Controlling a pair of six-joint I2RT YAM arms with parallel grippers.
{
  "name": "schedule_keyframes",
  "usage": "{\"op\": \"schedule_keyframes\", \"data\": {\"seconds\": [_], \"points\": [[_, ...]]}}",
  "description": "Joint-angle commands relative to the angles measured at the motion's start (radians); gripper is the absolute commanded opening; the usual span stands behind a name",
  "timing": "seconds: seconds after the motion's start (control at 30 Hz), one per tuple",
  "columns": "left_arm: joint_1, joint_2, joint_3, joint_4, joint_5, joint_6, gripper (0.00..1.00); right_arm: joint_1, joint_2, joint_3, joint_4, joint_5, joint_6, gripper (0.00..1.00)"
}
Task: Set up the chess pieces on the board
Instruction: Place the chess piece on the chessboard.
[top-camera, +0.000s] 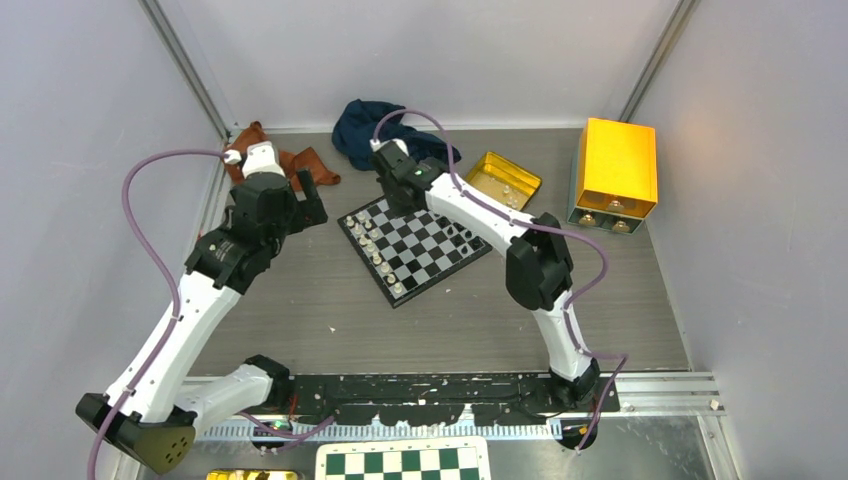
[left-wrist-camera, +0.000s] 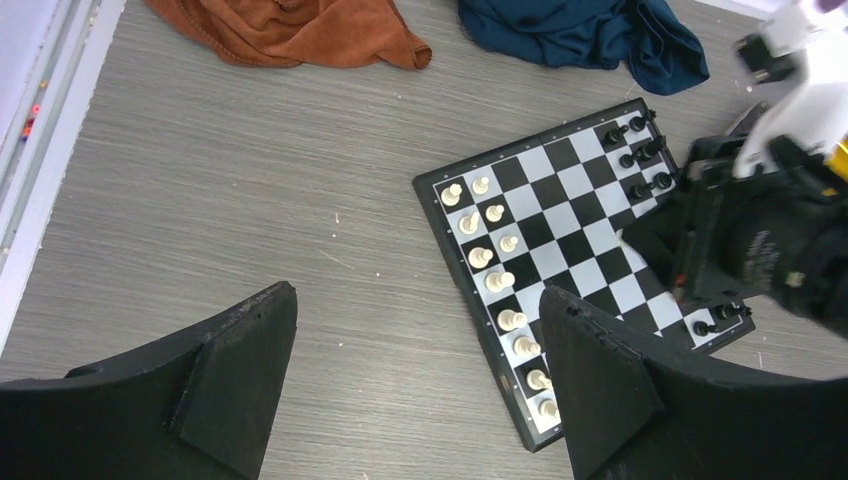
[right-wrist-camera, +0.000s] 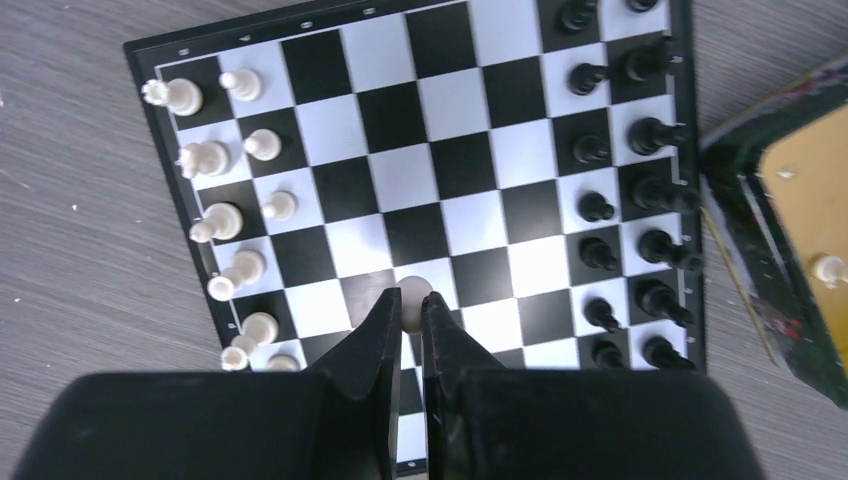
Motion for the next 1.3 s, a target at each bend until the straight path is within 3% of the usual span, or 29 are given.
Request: {"op": "schedule_keyframes", "data": {"seconds": [0.0,0.37,1.27], "points": [[-0.003,-0.029,0.002,0.009,-0.025,-0.024,0.91,0.04,0.053,0.076,-0.02,0.001,-0.001,0.01],[-0.003,-0.043,-0.003,0.006,-0.021,-0.028,0.91,0.104,0.142,0.134,-0.037,0.008,-0.02,0.01],[-0.003,-0.041,-0.007,0.021,-0.001,0.007,0.91,0.127,0.247,0.217,-0.04,-0.001,-0.017,0.01]]}}
